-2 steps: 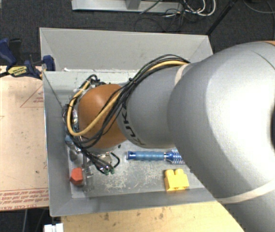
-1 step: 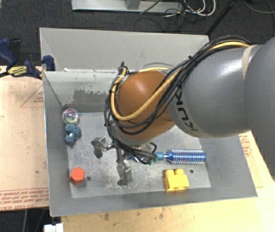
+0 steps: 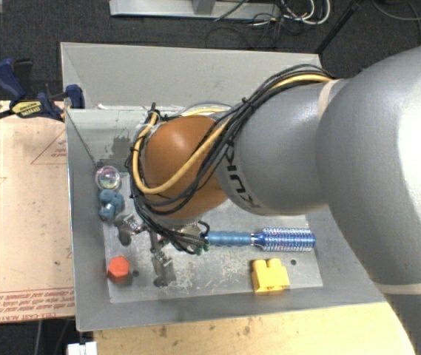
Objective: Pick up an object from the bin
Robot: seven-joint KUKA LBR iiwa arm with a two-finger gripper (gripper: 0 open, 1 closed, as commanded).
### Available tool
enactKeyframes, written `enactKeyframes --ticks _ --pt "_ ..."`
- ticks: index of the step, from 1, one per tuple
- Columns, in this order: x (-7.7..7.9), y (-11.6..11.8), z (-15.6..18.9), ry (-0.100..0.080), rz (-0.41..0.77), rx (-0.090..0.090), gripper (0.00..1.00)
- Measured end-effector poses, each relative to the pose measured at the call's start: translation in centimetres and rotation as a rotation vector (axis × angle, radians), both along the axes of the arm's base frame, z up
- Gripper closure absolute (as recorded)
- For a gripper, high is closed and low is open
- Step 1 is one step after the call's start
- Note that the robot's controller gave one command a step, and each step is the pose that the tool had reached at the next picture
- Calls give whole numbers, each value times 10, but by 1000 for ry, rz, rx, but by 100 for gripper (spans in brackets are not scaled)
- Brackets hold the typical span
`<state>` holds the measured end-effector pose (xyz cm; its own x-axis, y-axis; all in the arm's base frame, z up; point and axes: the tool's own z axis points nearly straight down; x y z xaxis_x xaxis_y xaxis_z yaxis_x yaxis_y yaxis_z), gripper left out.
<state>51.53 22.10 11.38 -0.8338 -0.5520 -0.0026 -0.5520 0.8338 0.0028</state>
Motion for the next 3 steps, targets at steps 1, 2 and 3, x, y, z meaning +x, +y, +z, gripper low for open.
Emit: enactKeyframes --ticks 1,2,3 --pt "29 26 -43 2 486 -12 0" --pt "-10 22 -1 -2 609 -2 0" --pt "-2 29 -39 -4 692 -10 0"
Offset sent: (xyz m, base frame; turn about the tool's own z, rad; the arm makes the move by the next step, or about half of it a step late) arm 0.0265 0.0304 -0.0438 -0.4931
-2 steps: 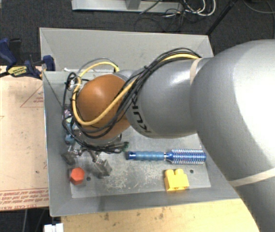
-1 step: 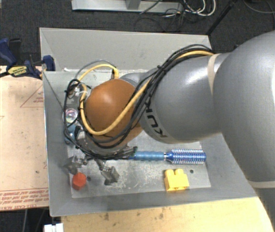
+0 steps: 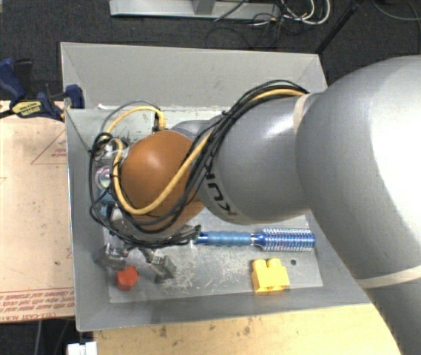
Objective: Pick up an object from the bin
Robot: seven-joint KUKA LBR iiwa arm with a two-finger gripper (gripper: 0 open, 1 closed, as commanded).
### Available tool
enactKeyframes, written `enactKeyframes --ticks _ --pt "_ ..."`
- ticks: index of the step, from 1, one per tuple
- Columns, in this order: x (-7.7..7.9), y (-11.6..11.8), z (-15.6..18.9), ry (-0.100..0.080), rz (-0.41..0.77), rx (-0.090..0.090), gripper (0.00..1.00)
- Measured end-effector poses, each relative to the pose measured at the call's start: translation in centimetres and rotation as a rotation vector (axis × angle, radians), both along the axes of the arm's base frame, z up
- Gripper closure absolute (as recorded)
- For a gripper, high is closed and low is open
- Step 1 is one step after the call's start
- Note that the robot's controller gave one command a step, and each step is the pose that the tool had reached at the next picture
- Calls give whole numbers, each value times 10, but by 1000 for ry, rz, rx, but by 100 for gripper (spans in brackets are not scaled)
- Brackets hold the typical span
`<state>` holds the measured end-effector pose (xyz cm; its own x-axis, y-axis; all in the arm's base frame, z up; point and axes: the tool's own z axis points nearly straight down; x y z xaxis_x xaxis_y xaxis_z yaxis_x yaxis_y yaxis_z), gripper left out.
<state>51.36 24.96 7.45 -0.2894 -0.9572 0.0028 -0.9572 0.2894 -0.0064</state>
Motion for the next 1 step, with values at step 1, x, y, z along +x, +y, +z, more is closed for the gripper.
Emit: enactKeyframes --ticks 1 --pt "-2 5 -1 -4 3 13 100"
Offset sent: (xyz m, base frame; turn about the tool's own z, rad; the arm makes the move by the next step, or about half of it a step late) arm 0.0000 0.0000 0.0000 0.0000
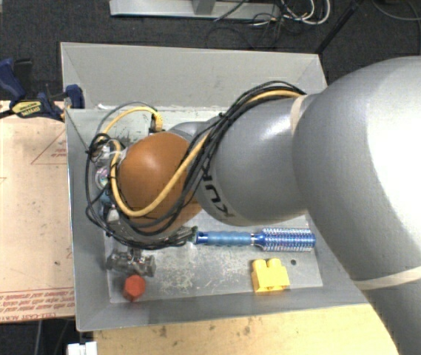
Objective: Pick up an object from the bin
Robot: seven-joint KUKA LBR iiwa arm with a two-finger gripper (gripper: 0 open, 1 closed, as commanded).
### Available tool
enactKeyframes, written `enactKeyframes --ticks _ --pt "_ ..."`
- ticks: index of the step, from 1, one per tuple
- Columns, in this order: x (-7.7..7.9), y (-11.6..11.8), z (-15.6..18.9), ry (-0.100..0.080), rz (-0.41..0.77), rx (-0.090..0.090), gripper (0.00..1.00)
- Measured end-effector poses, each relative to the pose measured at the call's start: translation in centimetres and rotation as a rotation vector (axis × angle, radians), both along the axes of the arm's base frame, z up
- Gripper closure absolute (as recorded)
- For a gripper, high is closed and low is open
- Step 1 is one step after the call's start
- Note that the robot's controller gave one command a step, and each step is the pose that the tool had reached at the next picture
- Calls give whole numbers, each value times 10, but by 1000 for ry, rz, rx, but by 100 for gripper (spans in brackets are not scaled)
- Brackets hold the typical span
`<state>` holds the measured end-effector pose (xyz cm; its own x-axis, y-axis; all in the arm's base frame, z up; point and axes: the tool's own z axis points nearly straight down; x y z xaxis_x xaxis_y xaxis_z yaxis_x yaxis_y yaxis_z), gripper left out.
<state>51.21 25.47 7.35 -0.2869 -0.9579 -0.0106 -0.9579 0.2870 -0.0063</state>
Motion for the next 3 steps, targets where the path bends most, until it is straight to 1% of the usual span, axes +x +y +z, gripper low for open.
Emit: enactKeyframes --ticks 1,2,3 --pt "-2 -6 -3 13 0 -18 0" --pt "-30 -8 18 7 586 -8 0" --pt "-30 -8 18 8 585 -9 100"
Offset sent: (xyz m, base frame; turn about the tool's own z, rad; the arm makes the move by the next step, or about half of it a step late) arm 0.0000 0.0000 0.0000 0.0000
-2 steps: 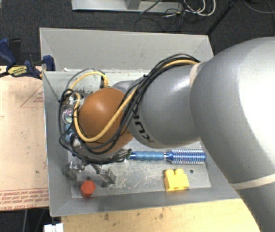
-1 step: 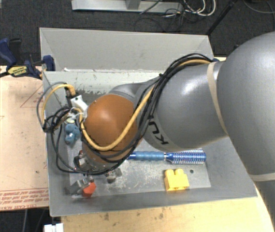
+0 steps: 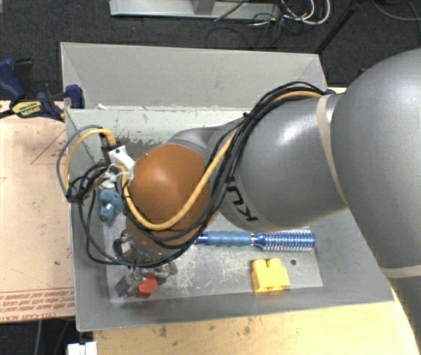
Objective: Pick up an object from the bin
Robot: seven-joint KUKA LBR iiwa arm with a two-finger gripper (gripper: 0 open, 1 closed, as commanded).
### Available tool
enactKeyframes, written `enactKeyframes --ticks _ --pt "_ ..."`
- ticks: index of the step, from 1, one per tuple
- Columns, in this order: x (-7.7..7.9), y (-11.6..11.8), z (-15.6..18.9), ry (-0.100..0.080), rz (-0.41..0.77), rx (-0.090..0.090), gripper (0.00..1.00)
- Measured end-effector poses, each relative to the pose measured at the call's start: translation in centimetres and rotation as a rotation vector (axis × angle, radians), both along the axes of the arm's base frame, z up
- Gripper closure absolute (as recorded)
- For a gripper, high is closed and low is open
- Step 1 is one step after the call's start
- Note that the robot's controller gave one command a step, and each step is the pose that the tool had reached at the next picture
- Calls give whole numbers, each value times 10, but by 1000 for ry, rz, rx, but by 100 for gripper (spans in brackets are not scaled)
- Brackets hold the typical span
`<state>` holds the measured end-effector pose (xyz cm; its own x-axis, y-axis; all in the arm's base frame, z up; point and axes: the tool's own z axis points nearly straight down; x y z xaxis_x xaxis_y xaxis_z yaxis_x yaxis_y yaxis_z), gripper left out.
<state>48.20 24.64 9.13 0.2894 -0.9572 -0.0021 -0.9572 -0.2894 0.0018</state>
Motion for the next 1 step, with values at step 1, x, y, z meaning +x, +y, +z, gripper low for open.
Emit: enactKeyframes --ticks 1 --pt "6 0 158 -11 7 5 100"
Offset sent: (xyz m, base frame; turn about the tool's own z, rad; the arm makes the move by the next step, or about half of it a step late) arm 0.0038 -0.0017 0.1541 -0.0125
